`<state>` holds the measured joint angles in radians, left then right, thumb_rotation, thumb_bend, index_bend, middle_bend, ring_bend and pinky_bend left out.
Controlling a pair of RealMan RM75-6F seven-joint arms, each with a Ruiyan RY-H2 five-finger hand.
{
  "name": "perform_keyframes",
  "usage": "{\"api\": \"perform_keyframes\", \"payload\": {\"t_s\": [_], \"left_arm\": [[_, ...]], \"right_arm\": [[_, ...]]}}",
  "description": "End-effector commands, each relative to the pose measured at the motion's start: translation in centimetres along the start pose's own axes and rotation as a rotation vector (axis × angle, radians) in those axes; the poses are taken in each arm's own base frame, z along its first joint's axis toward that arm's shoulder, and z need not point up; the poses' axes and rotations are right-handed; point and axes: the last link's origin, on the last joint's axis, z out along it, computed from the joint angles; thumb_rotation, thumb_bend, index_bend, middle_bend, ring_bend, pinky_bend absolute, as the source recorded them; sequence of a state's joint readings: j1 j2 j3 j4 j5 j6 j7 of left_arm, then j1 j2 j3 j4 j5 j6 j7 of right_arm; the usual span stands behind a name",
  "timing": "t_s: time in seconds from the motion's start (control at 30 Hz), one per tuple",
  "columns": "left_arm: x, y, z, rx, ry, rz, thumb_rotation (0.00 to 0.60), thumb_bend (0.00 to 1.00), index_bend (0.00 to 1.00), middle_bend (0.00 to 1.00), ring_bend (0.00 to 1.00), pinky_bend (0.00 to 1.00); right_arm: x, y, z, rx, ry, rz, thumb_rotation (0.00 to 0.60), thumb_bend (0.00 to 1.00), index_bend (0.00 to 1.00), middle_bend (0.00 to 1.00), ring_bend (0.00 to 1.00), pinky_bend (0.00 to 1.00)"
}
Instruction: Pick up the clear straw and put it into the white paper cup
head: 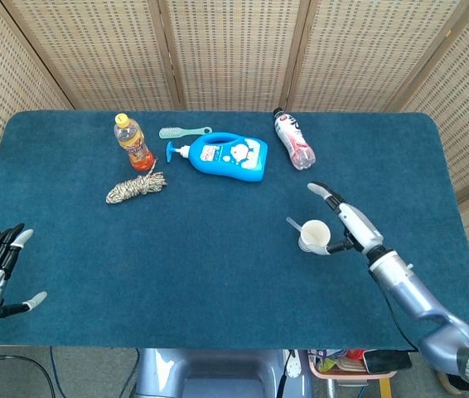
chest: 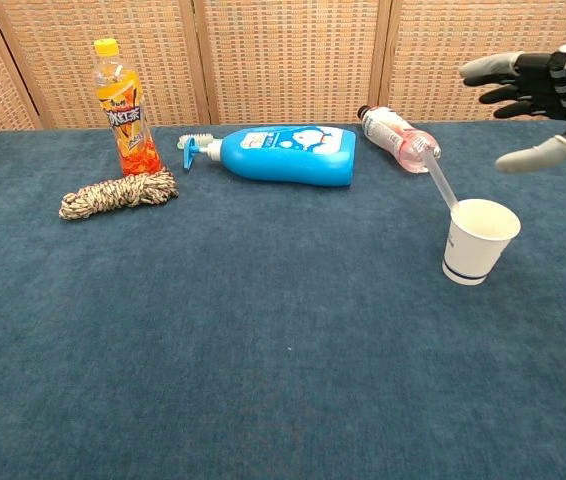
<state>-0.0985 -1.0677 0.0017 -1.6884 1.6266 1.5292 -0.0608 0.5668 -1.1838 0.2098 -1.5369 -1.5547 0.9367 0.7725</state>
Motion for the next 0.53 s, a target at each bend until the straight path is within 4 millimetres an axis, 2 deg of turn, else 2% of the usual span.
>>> {"api": "perform_keyframes", "payload": {"t_s": [0.03, 0.1, 0.3, 0.5, 0.53], "left_arm": [[0.1, 0.0, -0.2, -0.003, 0.005, 0.001, 0.6, 0.11, 0.0, 0.0, 0.0, 0.0], [0.1, 0.0, -0.4, -0.005, 0.01, -0.001, 0.6, 0.11, 0.0, 0.0, 0.0, 0.0], [0.2, 0.0, -1.4, -0.021, 0.023, 0.003, 0.6, 0.11, 0.0, 0.0, 0.0, 0.0], [-0.1, 0.1, -2.1, -0.03, 0.027, 0.02, 0.6, 0.11, 0.0, 0.0, 0.0, 0.0], [-0.1, 0.1, -2.0, -0.028, 0.027, 0.021, 0.6, 0.11, 0.0, 0.0, 0.0, 0.0]], "right_arm": [[-0.1, 0.2, -4.0, 0.034, 0.008, -0.211, 0.6, 0.03, 0.0, 0.0, 0.0, 0.0], [-0.2, 0.3, -5.3, 0.047, 0.037, -0.294, 0.6, 0.03, 0.0, 0.0, 0.0, 0.0], [-2.1, 1.4, -11.9, 0.069, 0.147, -0.625, 0.6, 0.03, 0.0, 0.0, 0.0, 0.0], [-1.9, 1.5, -16.0, 0.013, 0.386, -0.645, 0.6, 0.03, 0.0, 0.0, 0.0, 0.0], [-1.9, 1.4, -16.2, 0.012, 0.405, -0.643, 0.6, 0.03, 0.0, 0.0, 0.0, 0.0]]}}
